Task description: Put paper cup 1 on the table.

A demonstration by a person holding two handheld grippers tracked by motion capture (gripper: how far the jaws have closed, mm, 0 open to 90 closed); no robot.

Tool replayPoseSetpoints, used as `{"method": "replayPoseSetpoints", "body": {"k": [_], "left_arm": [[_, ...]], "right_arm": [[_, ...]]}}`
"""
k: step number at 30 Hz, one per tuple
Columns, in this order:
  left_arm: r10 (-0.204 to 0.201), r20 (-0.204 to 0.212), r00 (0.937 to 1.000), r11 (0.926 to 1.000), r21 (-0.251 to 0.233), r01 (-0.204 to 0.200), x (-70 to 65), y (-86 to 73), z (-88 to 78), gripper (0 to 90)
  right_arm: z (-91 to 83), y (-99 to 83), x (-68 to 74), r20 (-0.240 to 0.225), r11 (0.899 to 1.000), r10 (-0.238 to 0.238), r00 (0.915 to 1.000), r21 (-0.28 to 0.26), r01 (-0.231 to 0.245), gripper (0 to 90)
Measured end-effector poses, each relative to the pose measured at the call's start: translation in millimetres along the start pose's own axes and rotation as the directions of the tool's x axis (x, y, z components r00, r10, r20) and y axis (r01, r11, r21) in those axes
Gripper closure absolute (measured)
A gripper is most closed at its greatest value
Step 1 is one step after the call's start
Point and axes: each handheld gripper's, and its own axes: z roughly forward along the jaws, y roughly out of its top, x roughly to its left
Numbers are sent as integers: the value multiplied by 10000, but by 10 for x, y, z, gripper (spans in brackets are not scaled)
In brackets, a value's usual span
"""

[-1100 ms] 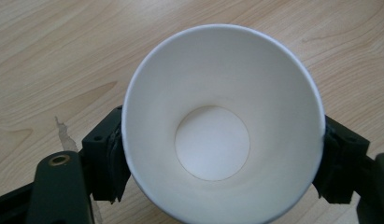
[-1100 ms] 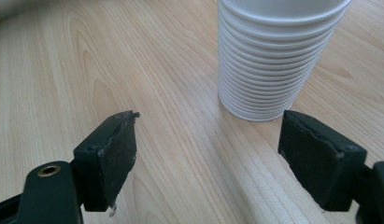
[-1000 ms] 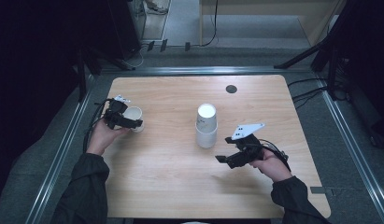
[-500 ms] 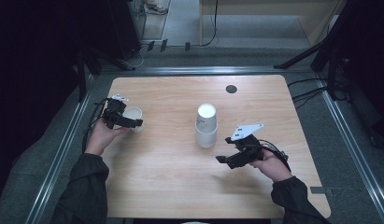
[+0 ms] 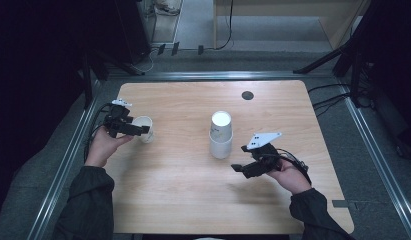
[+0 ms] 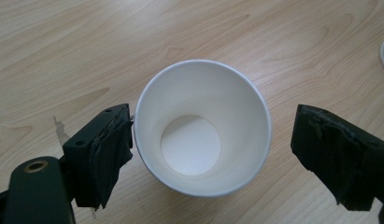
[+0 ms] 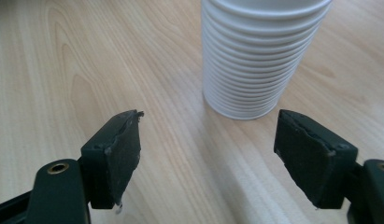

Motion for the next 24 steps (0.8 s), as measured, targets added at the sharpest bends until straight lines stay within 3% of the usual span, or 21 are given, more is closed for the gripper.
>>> {"method": "replayPoseSetpoints", "body": {"k": [3,6,12,16,18,22,24], "left_arm": [[70,25,10000,10000,-40,-70,-23,3,-59,128],[143,-42,9999,9999,-91,-144,-55,12,-116,128],[337,145,9993,9992,-241,-334,-141,27,-217,131],[543,378,9978,9982,-291,-532,-238,33,-259,131],[636,738,9952,9975,-345,-612,-286,32,-276,131],[979,943,9907,9948,-375,-947,-415,44,-294,131],[1090,1027,9887,9935,-432,-1050,-484,58,-296,132]], "right_arm": [[2,2,-16,139,9998,-5,9999,-202,7,224],[-6,28,-43,33,9992,395,9992,78,-396,207],[-35,71,-70,-205,9983,534,9984,251,-529,150],[-73,105,-102,-265,9993,116,9996,355,-106,150],[-90,115,-113,-305,9995,-89,9995,301,98,150],[-105,133,-159,-568,9997,83,9983,228,-70,149],[-112,141,-172,-481,9998,126,9988,184,-117,149]]}}
